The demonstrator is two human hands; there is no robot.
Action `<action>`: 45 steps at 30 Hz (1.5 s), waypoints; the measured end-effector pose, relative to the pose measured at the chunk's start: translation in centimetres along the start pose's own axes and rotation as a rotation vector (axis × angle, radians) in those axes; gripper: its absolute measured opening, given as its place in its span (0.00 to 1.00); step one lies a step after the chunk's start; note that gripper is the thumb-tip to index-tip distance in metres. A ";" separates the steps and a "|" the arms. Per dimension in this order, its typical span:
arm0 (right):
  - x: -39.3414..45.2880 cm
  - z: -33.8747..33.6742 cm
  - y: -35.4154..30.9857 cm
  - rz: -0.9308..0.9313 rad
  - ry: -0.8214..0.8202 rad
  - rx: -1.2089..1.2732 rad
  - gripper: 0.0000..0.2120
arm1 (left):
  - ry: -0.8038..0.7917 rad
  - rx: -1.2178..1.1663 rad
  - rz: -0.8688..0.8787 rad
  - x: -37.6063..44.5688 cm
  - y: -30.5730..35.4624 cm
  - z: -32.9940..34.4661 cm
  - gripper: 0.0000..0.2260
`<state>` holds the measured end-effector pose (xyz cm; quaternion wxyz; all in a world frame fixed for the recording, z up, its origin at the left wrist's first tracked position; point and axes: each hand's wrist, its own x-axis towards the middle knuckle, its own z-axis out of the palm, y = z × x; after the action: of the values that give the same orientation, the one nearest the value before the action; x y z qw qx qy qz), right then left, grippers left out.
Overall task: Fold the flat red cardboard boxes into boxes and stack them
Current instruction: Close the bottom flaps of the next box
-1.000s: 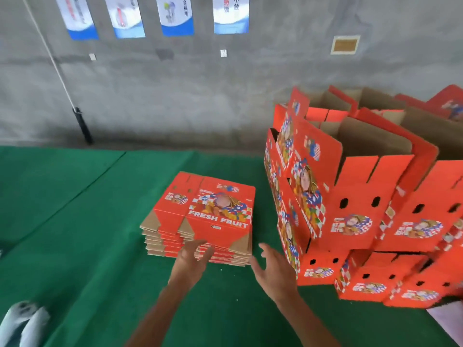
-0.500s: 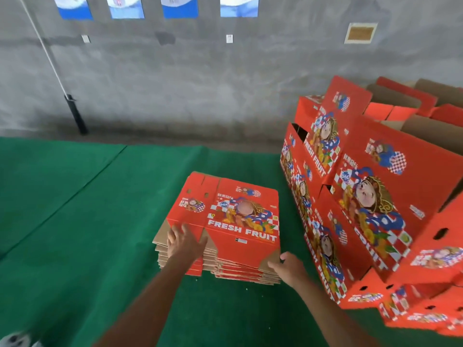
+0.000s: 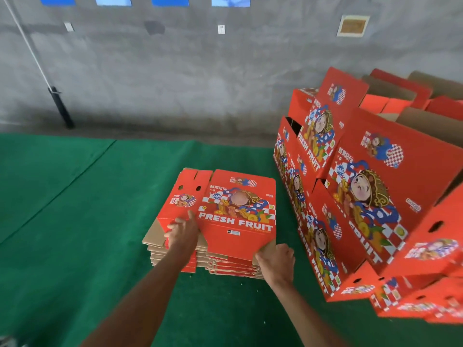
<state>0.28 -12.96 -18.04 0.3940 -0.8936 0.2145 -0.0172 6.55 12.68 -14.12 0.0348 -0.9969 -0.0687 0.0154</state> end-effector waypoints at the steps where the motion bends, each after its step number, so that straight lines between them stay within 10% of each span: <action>1: -0.3 -0.1 -0.1 -0.018 -0.016 0.108 0.25 | 0.025 0.008 0.006 0.0 0.1 -0.2 0.31; 22: -12.9 -25.7 -1.4 -0.710 0.313 0.664 0.11 | 0.750 -0.887 -0.096 -27.6 -1.2 -20.1 0.04; 34: -16.2 -33.5 8.2 -0.536 -0.022 0.375 0.27 | 0.602 -1.197 -0.123 -36.6 4.4 -17.4 0.11; 45: -14.9 -39.3 16.6 -0.422 -0.185 0.094 0.20 | 0.548 -1.276 -0.128 -30.9 14.3 -12.6 0.11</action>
<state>-27.20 -44.33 -0.74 0.4409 -0.8970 -0.0148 -0.0272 -21.67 -6.56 -1.80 -0.5406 -0.7846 -0.1118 -0.2822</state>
